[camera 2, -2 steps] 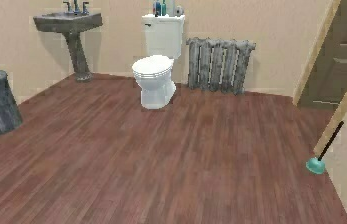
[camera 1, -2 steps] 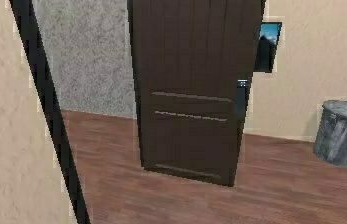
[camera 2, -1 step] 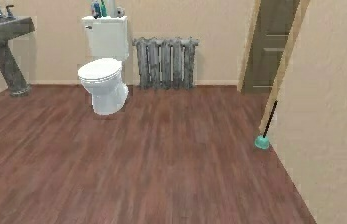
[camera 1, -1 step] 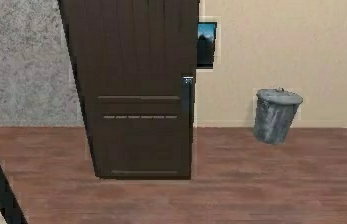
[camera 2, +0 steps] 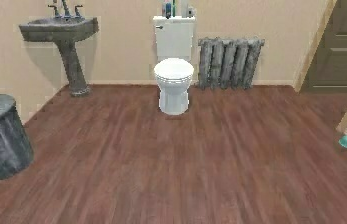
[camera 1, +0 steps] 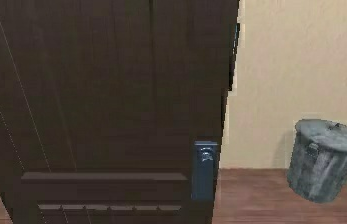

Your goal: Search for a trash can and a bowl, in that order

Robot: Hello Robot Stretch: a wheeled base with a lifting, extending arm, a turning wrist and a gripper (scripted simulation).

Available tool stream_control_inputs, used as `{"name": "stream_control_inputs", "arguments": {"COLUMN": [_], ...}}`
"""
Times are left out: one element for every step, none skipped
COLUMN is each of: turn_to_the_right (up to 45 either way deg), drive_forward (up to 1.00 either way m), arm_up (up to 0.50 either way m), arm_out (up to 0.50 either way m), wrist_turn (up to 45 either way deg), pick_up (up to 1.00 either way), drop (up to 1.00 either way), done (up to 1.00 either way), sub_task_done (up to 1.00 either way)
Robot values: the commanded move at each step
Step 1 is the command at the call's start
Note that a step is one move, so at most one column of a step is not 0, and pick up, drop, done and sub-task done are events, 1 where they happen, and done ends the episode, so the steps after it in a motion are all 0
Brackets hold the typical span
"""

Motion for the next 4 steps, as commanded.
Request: {"name": "stream_control_inputs", "arguments": {"turn_to_the_right": [-45.0,-27.0,0.0,-3.0], "drive_forward": [0.00,0.00,0.60,0.00], "arm_up": [0.00,0.00,0.00,0.00], "arm_out": [0.00,0.00,0.00,0.00], "wrist_turn": [0.0,0.0,0.0,0.0], "pick_up": [0.00,0.00,0.00,0.00], "drop": [0.00,0.00,0.00,0.00], "done": [0.00,0.00,0.00,0.00], "sub_task_done": [0.00,0.00,0.00,0.00]}}
